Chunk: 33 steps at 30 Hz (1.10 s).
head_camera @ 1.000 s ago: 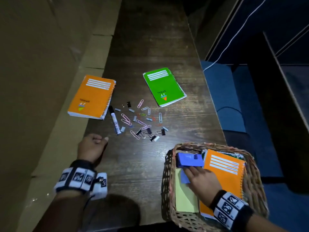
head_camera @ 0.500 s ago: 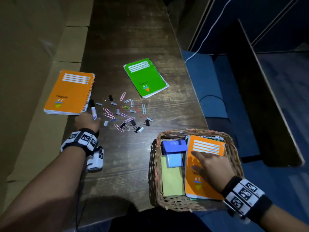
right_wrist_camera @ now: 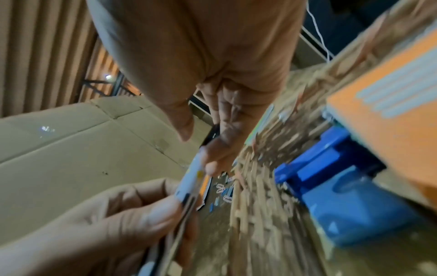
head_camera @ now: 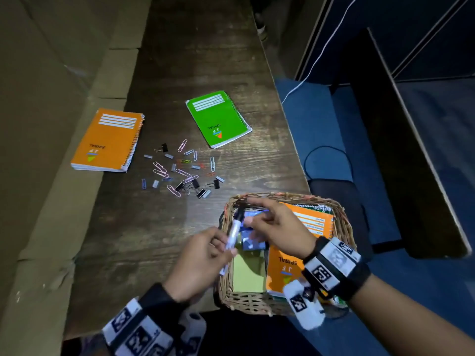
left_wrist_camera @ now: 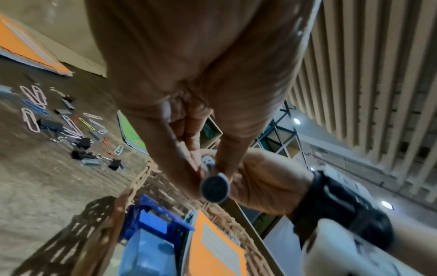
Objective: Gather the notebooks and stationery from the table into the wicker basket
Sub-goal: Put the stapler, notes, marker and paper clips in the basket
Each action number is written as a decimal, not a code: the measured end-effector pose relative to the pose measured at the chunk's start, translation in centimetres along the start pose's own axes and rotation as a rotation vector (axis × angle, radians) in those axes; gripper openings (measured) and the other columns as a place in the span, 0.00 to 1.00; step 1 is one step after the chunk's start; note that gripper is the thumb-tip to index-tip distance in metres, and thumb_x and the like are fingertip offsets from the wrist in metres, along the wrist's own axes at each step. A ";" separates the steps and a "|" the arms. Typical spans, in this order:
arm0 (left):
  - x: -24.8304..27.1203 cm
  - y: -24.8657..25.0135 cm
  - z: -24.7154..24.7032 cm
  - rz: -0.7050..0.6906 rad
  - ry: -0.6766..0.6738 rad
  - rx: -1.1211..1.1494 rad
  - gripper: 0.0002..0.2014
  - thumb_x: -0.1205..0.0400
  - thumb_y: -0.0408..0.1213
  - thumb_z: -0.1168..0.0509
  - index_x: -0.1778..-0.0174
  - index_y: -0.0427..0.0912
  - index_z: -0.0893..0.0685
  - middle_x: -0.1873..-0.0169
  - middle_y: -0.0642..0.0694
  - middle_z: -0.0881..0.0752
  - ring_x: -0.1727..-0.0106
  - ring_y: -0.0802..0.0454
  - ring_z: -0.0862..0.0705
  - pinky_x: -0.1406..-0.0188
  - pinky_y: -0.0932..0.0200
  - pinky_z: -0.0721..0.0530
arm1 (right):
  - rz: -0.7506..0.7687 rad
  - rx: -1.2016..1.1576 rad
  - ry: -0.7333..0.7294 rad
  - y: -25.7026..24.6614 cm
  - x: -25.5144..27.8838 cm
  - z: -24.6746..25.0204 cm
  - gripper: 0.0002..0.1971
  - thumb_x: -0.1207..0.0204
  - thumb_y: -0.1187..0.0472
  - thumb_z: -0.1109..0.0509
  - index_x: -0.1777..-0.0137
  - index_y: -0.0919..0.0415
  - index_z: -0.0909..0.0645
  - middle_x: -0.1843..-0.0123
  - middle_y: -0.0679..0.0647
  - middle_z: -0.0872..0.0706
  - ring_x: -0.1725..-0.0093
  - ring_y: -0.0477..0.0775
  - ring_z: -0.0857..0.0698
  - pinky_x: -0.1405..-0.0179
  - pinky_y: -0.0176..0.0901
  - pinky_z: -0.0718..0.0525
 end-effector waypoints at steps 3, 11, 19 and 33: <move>0.7 0.1 -2.0 -0.030 -0.037 -0.046 0.09 0.28 0.37 0.24 0.59 0.44 0.18 0.70 0.53 0.18 0.76 0.64 0.23 0.72 0.67 0.23 | -0.042 -0.032 -0.067 0.4 -1.2 -2.0 0.13 0.21 0.64 0.33 0.37 0.59 0.25 0.68 0.60 0.19 0.75 0.52 0.18 0.72 0.41 0.15; -1.2 -5.7 8.4 0.148 0.281 -0.078 0.07 0.24 0.42 0.27 0.60 0.41 0.13 0.66 0.44 0.10 0.67 0.48 0.13 0.63 0.52 0.13 | -0.098 0.398 -0.163 4.3 -2.2 -4.1 0.18 0.17 0.58 0.38 0.28 0.56 0.28 0.69 0.46 0.17 0.77 0.38 0.19 0.77 0.27 0.26; -6.1 -9.6 19.1 0.263 0.540 -0.244 0.06 0.24 0.40 0.28 0.60 0.41 0.13 0.67 0.44 0.12 0.57 0.42 0.13 0.51 0.57 0.16 | -0.027 0.608 -0.069 2.8 -3.4 -3.4 0.21 0.19 0.57 0.36 0.26 0.55 0.28 0.67 0.59 0.11 0.68 0.54 0.14 0.66 0.40 0.22; -14.6 -12.1 20.7 0.197 0.510 -0.485 0.11 0.23 0.29 0.30 0.45 0.38 0.11 0.46 0.35 0.16 0.45 0.35 0.16 0.46 0.47 0.17 | 0.096 1.159 -0.092 -8.0 -20.4 -14.1 0.14 0.24 0.68 0.37 0.39 0.65 0.20 0.41 0.66 0.15 0.39 0.67 0.16 0.40 0.56 0.17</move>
Point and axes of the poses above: each hand's wrist, its own x-axis away from the middle knuckle, its own z-axis out of the back of the hand, y = z × x, the point moved 10 cm from there along -x, towards the middle knuckle
